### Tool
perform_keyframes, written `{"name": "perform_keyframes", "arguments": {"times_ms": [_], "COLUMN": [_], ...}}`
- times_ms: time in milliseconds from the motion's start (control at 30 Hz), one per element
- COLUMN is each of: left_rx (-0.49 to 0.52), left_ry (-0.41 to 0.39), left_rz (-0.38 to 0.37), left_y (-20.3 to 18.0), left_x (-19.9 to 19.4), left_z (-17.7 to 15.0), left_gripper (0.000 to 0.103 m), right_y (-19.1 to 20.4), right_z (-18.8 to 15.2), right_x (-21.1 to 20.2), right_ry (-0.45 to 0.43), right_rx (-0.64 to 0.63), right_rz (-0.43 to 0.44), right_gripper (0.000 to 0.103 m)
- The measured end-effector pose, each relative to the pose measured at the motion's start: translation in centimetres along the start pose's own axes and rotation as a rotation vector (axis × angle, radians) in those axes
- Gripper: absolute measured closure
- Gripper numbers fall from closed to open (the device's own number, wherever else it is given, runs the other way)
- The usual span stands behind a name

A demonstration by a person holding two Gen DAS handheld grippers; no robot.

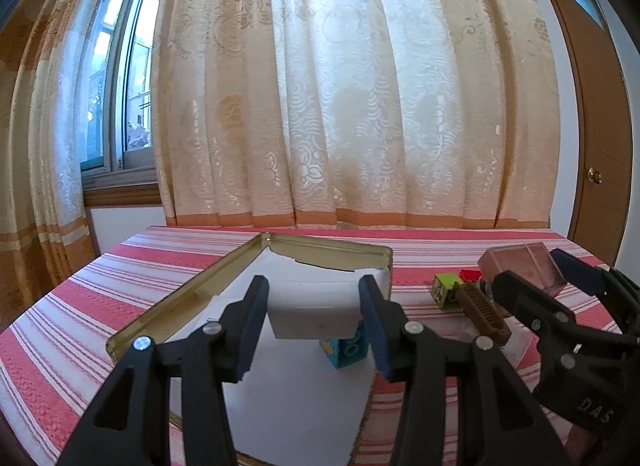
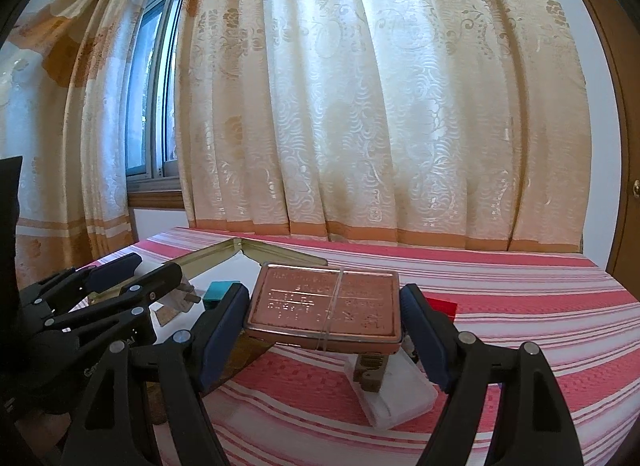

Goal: Organize rigid objects

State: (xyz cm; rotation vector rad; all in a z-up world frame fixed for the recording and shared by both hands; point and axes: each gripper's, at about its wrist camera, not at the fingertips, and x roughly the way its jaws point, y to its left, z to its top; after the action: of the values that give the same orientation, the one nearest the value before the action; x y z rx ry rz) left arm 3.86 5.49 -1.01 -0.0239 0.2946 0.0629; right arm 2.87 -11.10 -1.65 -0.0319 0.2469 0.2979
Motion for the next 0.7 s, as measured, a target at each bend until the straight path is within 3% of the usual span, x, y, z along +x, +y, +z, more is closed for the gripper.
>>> {"name": "perform_keyframes", "arguments": {"times_ms": [700], "left_rx": [-0.020], "left_ry": [0.004], "left_rz": [0.031], "left_y": [2.2], "left_x": [-0.1], "left_z": [-0.1], "left_gripper": [0.057], "right_y": [2.3], "right_z": [0.0], "right_x": [0.6], "right_ry": [0.005], "right_rx": [-0.022], "right_rz": [0.041], "right_gripper": [0.024]}}
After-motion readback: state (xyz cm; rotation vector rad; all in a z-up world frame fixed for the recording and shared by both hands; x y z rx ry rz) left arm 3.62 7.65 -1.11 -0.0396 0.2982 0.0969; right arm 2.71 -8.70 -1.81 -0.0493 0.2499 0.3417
